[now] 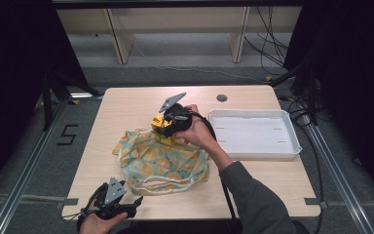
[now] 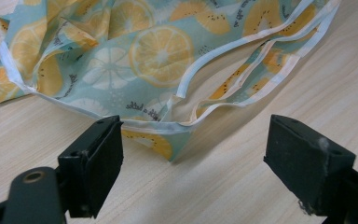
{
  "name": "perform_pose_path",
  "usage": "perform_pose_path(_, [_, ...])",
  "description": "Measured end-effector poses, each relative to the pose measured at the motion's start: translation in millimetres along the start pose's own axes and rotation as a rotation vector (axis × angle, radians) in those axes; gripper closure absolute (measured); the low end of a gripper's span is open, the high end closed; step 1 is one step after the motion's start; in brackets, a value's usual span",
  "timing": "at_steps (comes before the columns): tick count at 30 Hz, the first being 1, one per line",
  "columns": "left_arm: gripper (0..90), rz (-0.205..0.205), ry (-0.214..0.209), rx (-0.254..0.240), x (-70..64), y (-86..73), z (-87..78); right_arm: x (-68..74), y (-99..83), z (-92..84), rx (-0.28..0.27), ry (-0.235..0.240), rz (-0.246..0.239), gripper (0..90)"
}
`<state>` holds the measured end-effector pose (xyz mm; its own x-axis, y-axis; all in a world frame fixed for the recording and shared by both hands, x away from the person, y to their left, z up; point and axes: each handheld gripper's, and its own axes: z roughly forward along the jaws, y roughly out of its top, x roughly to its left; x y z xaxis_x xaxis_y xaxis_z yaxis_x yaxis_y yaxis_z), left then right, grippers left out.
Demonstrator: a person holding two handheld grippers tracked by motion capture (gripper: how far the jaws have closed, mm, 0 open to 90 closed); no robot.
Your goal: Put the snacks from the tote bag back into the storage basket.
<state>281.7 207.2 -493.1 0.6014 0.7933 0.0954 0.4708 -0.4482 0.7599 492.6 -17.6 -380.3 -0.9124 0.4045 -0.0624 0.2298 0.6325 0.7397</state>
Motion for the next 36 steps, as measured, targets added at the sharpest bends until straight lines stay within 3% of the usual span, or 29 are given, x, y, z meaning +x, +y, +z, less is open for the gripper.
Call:
perform_pose_path(4, [18.5, -0.012, 0.002, -0.009, -0.5, -0.1, 0.4, 1.0, 5.3, -15.1, -0.023, -0.018, -0.004, 52.2])
perform_pose_path(6, [18.5, 0.011, 0.008, -0.005, 1.0, 0.2, -0.4, 0.5, 6.3, -24.8, -0.031, -0.009, -0.005, 52.2])
perform_pose_path(10, [18.5, 0.015, 0.006, -0.001, 1.1, 0.1, 0.0, 0.6, 4.0, -44.7, -0.057, -0.017, -0.012, 52.2])
perform_pose_path(15, [18.6, 0.007, 0.011, -0.007, 0.6, -0.3, 0.8, 2.5, -3.5, -66.0, -0.047, -0.04, -0.024, 52.2])
perform_pose_path(18, [18.6, 0.007, 0.013, -0.005, 0.8, -0.2, -0.2, 1.7, -11.4, -81.6, -0.043, -0.044, -0.016, 52.2])
perform_pose_path(20, [18.5, -0.015, 0.008, -0.009, -1.1, -1.1, 1.8, 0.5, -17.5, -89.4, -0.041, -0.06, -0.018, 52.2])
perform_pose_path(23, [18.6, 0.047, 0.007, 0.028, 1.8, 0.0, -0.7, -1.7, -28.5, -99.4, -0.05, -0.077, 0.024, 52.2])
perform_pose_path(25, [18.6, 0.02, 0.006, 0.017, -0.2, -0.9, 3.1, -2.6, -36.7, -104.7, -0.044, -0.077, 0.036, 52.2])
perform_pose_path(27, [18.6, 0.04, -0.001, 0.041, -0.2, -1.1, 2.6, -3.8, -45.4, -110.8, -0.038, -0.096, 0.046, 52.2])
perform_pose_path(28, [18.6, -0.013, -0.003, 0.01, -3.9, -1.9, 5.6, -5.0, -48.3, -112.8, -0.046, -0.102, 0.039, 52.2])
perform_pose_path(30, [18.6, 0.038, 0.001, 0.028, -1.2, -0.6, 2.8, -7.1, -55.2, -119.0, -0.049, -0.105, 0.048, 52.2])
perform_pose_path(31, [18.6, 0.019, -0.003, 0.031, -1.9, -1.0, 2.8, -9.0, -58.5, -122.1, -0.053, -0.111, 0.051, 52.2])
perform_pose_path(32, [18.6, -0.014, 0.004, 0.002, -3.8, -1.5, 4.7, -10.6, -62.3, -124.2, -0.068, -0.122, 0.057, 52.2])
perform_pose_path(35, [18.6, 0.045, 0.004, 0.037, 0.6, -0.8, 1.7, -15.7, -73.0, -132.2, -0.06, -0.141, 0.064, 52.2])
perform_pose_path(36, [18.6, 0.044, 0.006, 0.039, 0.4, -0.8, 1.8, -17.7, -77.1, -133.8, -0.064, -0.14, 0.057, 52.2])
